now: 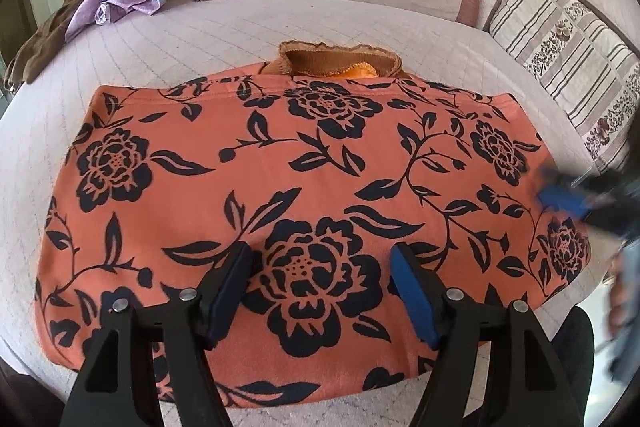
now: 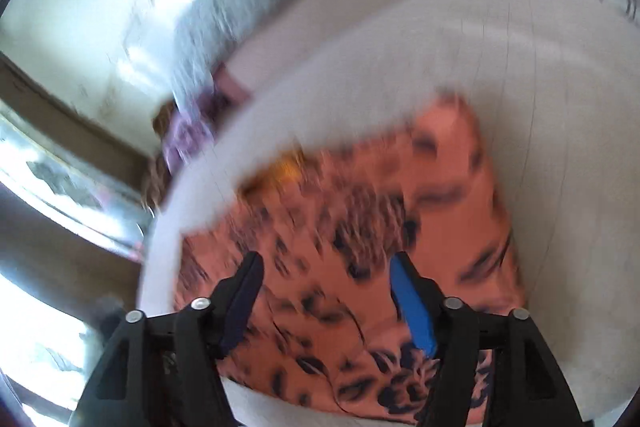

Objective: Fold small clothes

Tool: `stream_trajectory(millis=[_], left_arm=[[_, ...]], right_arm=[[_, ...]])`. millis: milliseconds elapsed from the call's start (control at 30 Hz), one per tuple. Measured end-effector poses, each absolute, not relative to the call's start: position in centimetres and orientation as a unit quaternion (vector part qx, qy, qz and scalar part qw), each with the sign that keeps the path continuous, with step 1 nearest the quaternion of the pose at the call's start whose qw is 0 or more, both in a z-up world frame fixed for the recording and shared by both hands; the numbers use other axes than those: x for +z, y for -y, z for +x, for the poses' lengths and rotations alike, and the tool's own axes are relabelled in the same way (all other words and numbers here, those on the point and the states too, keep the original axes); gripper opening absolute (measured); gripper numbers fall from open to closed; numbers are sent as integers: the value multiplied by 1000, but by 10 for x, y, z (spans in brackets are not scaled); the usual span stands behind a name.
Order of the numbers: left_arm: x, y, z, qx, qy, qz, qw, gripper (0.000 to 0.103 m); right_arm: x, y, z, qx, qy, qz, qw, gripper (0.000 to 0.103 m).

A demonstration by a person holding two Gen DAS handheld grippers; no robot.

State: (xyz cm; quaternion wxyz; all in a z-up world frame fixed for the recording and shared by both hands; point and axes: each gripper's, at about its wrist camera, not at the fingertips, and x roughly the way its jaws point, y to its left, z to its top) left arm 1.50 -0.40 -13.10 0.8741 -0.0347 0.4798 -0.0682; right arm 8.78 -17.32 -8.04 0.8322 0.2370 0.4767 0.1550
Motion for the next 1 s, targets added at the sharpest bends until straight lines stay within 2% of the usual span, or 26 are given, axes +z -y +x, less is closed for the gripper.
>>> stream_trajectory(millis=[33, 67, 167, 267, 333, 367, 433, 633, 767, 867, 900, 933, 1000], left_arm=[[-129, 2, 13, -66, -479, -33, 875, 72], [-127, 1, 11, -64, -478, -32, 875, 72], [-121, -8, 5, -55, -467, -31, 882, 72], [-121, -16, 4, -48, -471, -41, 880, 72], [-120, -21, 2, -45, -471, -48, 879, 72], [-119, -24, -1, -44, -471, -49, 880, 72], [-111, -36, -9, -42, -461, -58, 885, 72], [-103, -135, -53, 46, -422, -176, 888, 73], [-138, -184, -53, 92, -479, -230, 842, 72], [-149, -182, -50, 68, -507, -208, 834, 72], [-147, -178, -50, 65, -509, -190, 837, 57], [-147, -174, -48, 55, -513, -180, 838, 17], [-142, -173, -47, 38, -520, -193, 832, 13]], right_arm=[[-104, 175, 90, 127, -507, 230, 821, 69], [-114, 182, 88, 113, -498, 249, 823, 65], [-92, 187, 81, 103, -476, 275, 829, 67], [-74, 180, 70, 131, -444, 243, 853, 69], [-92, 181, 78, 118, -475, 236, 839, 69], [-113, 187, 84, 93, -505, 242, 823, 62], [-111, 190, 85, 91, -484, 272, 827, 62], [-109, 187, 80, 98, -482, 244, 835, 63], [-104, 192, 76, 99, -479, 245, 837, 65], [-109, 183, 81, 101, -480, 240, 838, 66], [-109, 183, 82, 102, -480, 240, 838, 66], [-109, 184, 82, 103, -480, 242, 837, 66], [-110, 185, 83, 106, -481, 245, 835, 66]])
